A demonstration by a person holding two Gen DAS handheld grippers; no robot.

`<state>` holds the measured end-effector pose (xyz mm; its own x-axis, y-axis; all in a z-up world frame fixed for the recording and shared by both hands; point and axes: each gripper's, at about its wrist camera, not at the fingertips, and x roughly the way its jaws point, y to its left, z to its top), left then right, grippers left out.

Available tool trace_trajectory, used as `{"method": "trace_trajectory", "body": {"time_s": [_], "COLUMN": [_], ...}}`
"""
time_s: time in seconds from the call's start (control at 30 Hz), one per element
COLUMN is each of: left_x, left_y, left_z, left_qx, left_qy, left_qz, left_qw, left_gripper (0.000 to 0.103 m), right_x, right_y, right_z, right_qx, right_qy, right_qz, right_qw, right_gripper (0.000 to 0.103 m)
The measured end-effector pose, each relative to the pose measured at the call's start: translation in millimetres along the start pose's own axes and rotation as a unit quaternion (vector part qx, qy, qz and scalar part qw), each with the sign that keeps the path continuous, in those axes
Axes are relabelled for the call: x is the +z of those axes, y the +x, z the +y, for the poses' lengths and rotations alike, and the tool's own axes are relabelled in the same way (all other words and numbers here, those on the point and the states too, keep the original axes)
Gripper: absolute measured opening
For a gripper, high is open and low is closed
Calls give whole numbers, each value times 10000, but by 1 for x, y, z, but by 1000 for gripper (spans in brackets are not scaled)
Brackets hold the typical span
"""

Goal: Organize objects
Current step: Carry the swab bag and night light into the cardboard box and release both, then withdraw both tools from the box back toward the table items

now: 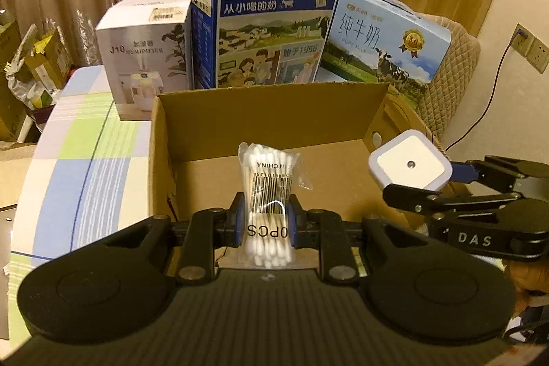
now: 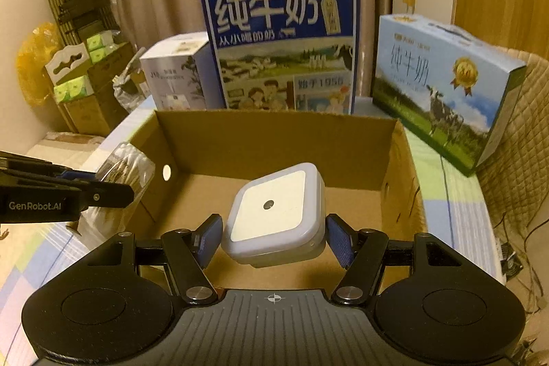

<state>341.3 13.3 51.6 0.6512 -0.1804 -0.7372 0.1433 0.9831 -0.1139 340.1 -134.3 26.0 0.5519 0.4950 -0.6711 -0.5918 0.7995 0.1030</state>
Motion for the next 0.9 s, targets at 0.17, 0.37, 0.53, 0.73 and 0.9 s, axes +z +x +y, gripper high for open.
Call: {"method": "trace_trajectory", "body": {"time_s": [0.17, 0.37, 0.53, 0.73, 0.9], "left_x": [2, -6, -31, -74, -117], "left_y": [11, -10, -52, -101, -138], "left_z": [0, 8, 17, 13, 9], "left_qx": [19, 3, 18, 187, 285], "left_qy": [-59, -265, -561, -705, -889], "left_qz": [-121, -307, -520, -644, -704], "left_qw": [9999, 9992, 9971, 9953, 9931], "left_gripper": [43, 53, 64, 78, 85], "right_x": [-2, -5, -26, -69, -115], "right_y": [11, -8, -52, -108, -153], "right_z": [-6, -22, -21, -7, 11], "right_qx": [2, -43, -92, -76, -45], "right_qy": [110, 455, 580, 1056, 1239], "right_qz": [-59, -497, -761, -820, -781], "right_qw": [9999, 9977, 9954, 9910, 9892], "right_gripper": [63, 72, 73, 73, 73]}}
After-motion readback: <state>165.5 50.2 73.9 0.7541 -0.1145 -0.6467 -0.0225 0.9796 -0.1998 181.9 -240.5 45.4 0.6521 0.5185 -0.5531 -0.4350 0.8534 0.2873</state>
